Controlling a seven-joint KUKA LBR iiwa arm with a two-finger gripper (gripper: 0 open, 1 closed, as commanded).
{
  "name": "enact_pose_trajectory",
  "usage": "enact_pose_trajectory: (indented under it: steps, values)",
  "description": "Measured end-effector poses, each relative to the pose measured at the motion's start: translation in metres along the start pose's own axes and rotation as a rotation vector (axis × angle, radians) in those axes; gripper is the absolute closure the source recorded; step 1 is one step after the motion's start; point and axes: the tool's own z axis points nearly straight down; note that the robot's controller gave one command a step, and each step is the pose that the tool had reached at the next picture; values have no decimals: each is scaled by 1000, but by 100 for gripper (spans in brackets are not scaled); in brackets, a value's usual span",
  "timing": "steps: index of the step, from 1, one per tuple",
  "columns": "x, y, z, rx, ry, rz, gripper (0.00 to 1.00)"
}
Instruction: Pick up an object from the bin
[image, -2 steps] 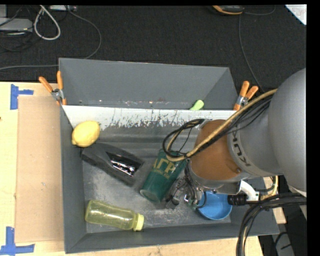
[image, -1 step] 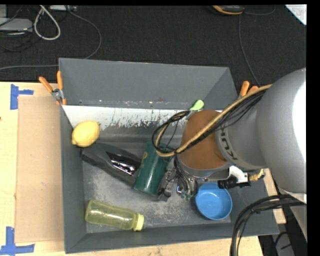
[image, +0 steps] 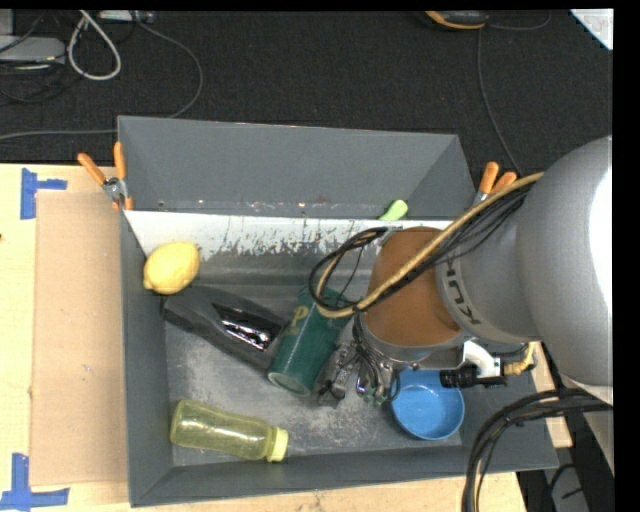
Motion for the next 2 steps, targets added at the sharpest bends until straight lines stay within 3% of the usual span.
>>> enact_pose_trajectory:
  steps: [1,2]
  values:
    - [-50,-29,0,0,-3,58,100]
    - [-4,-3,1,1,13,52,100]
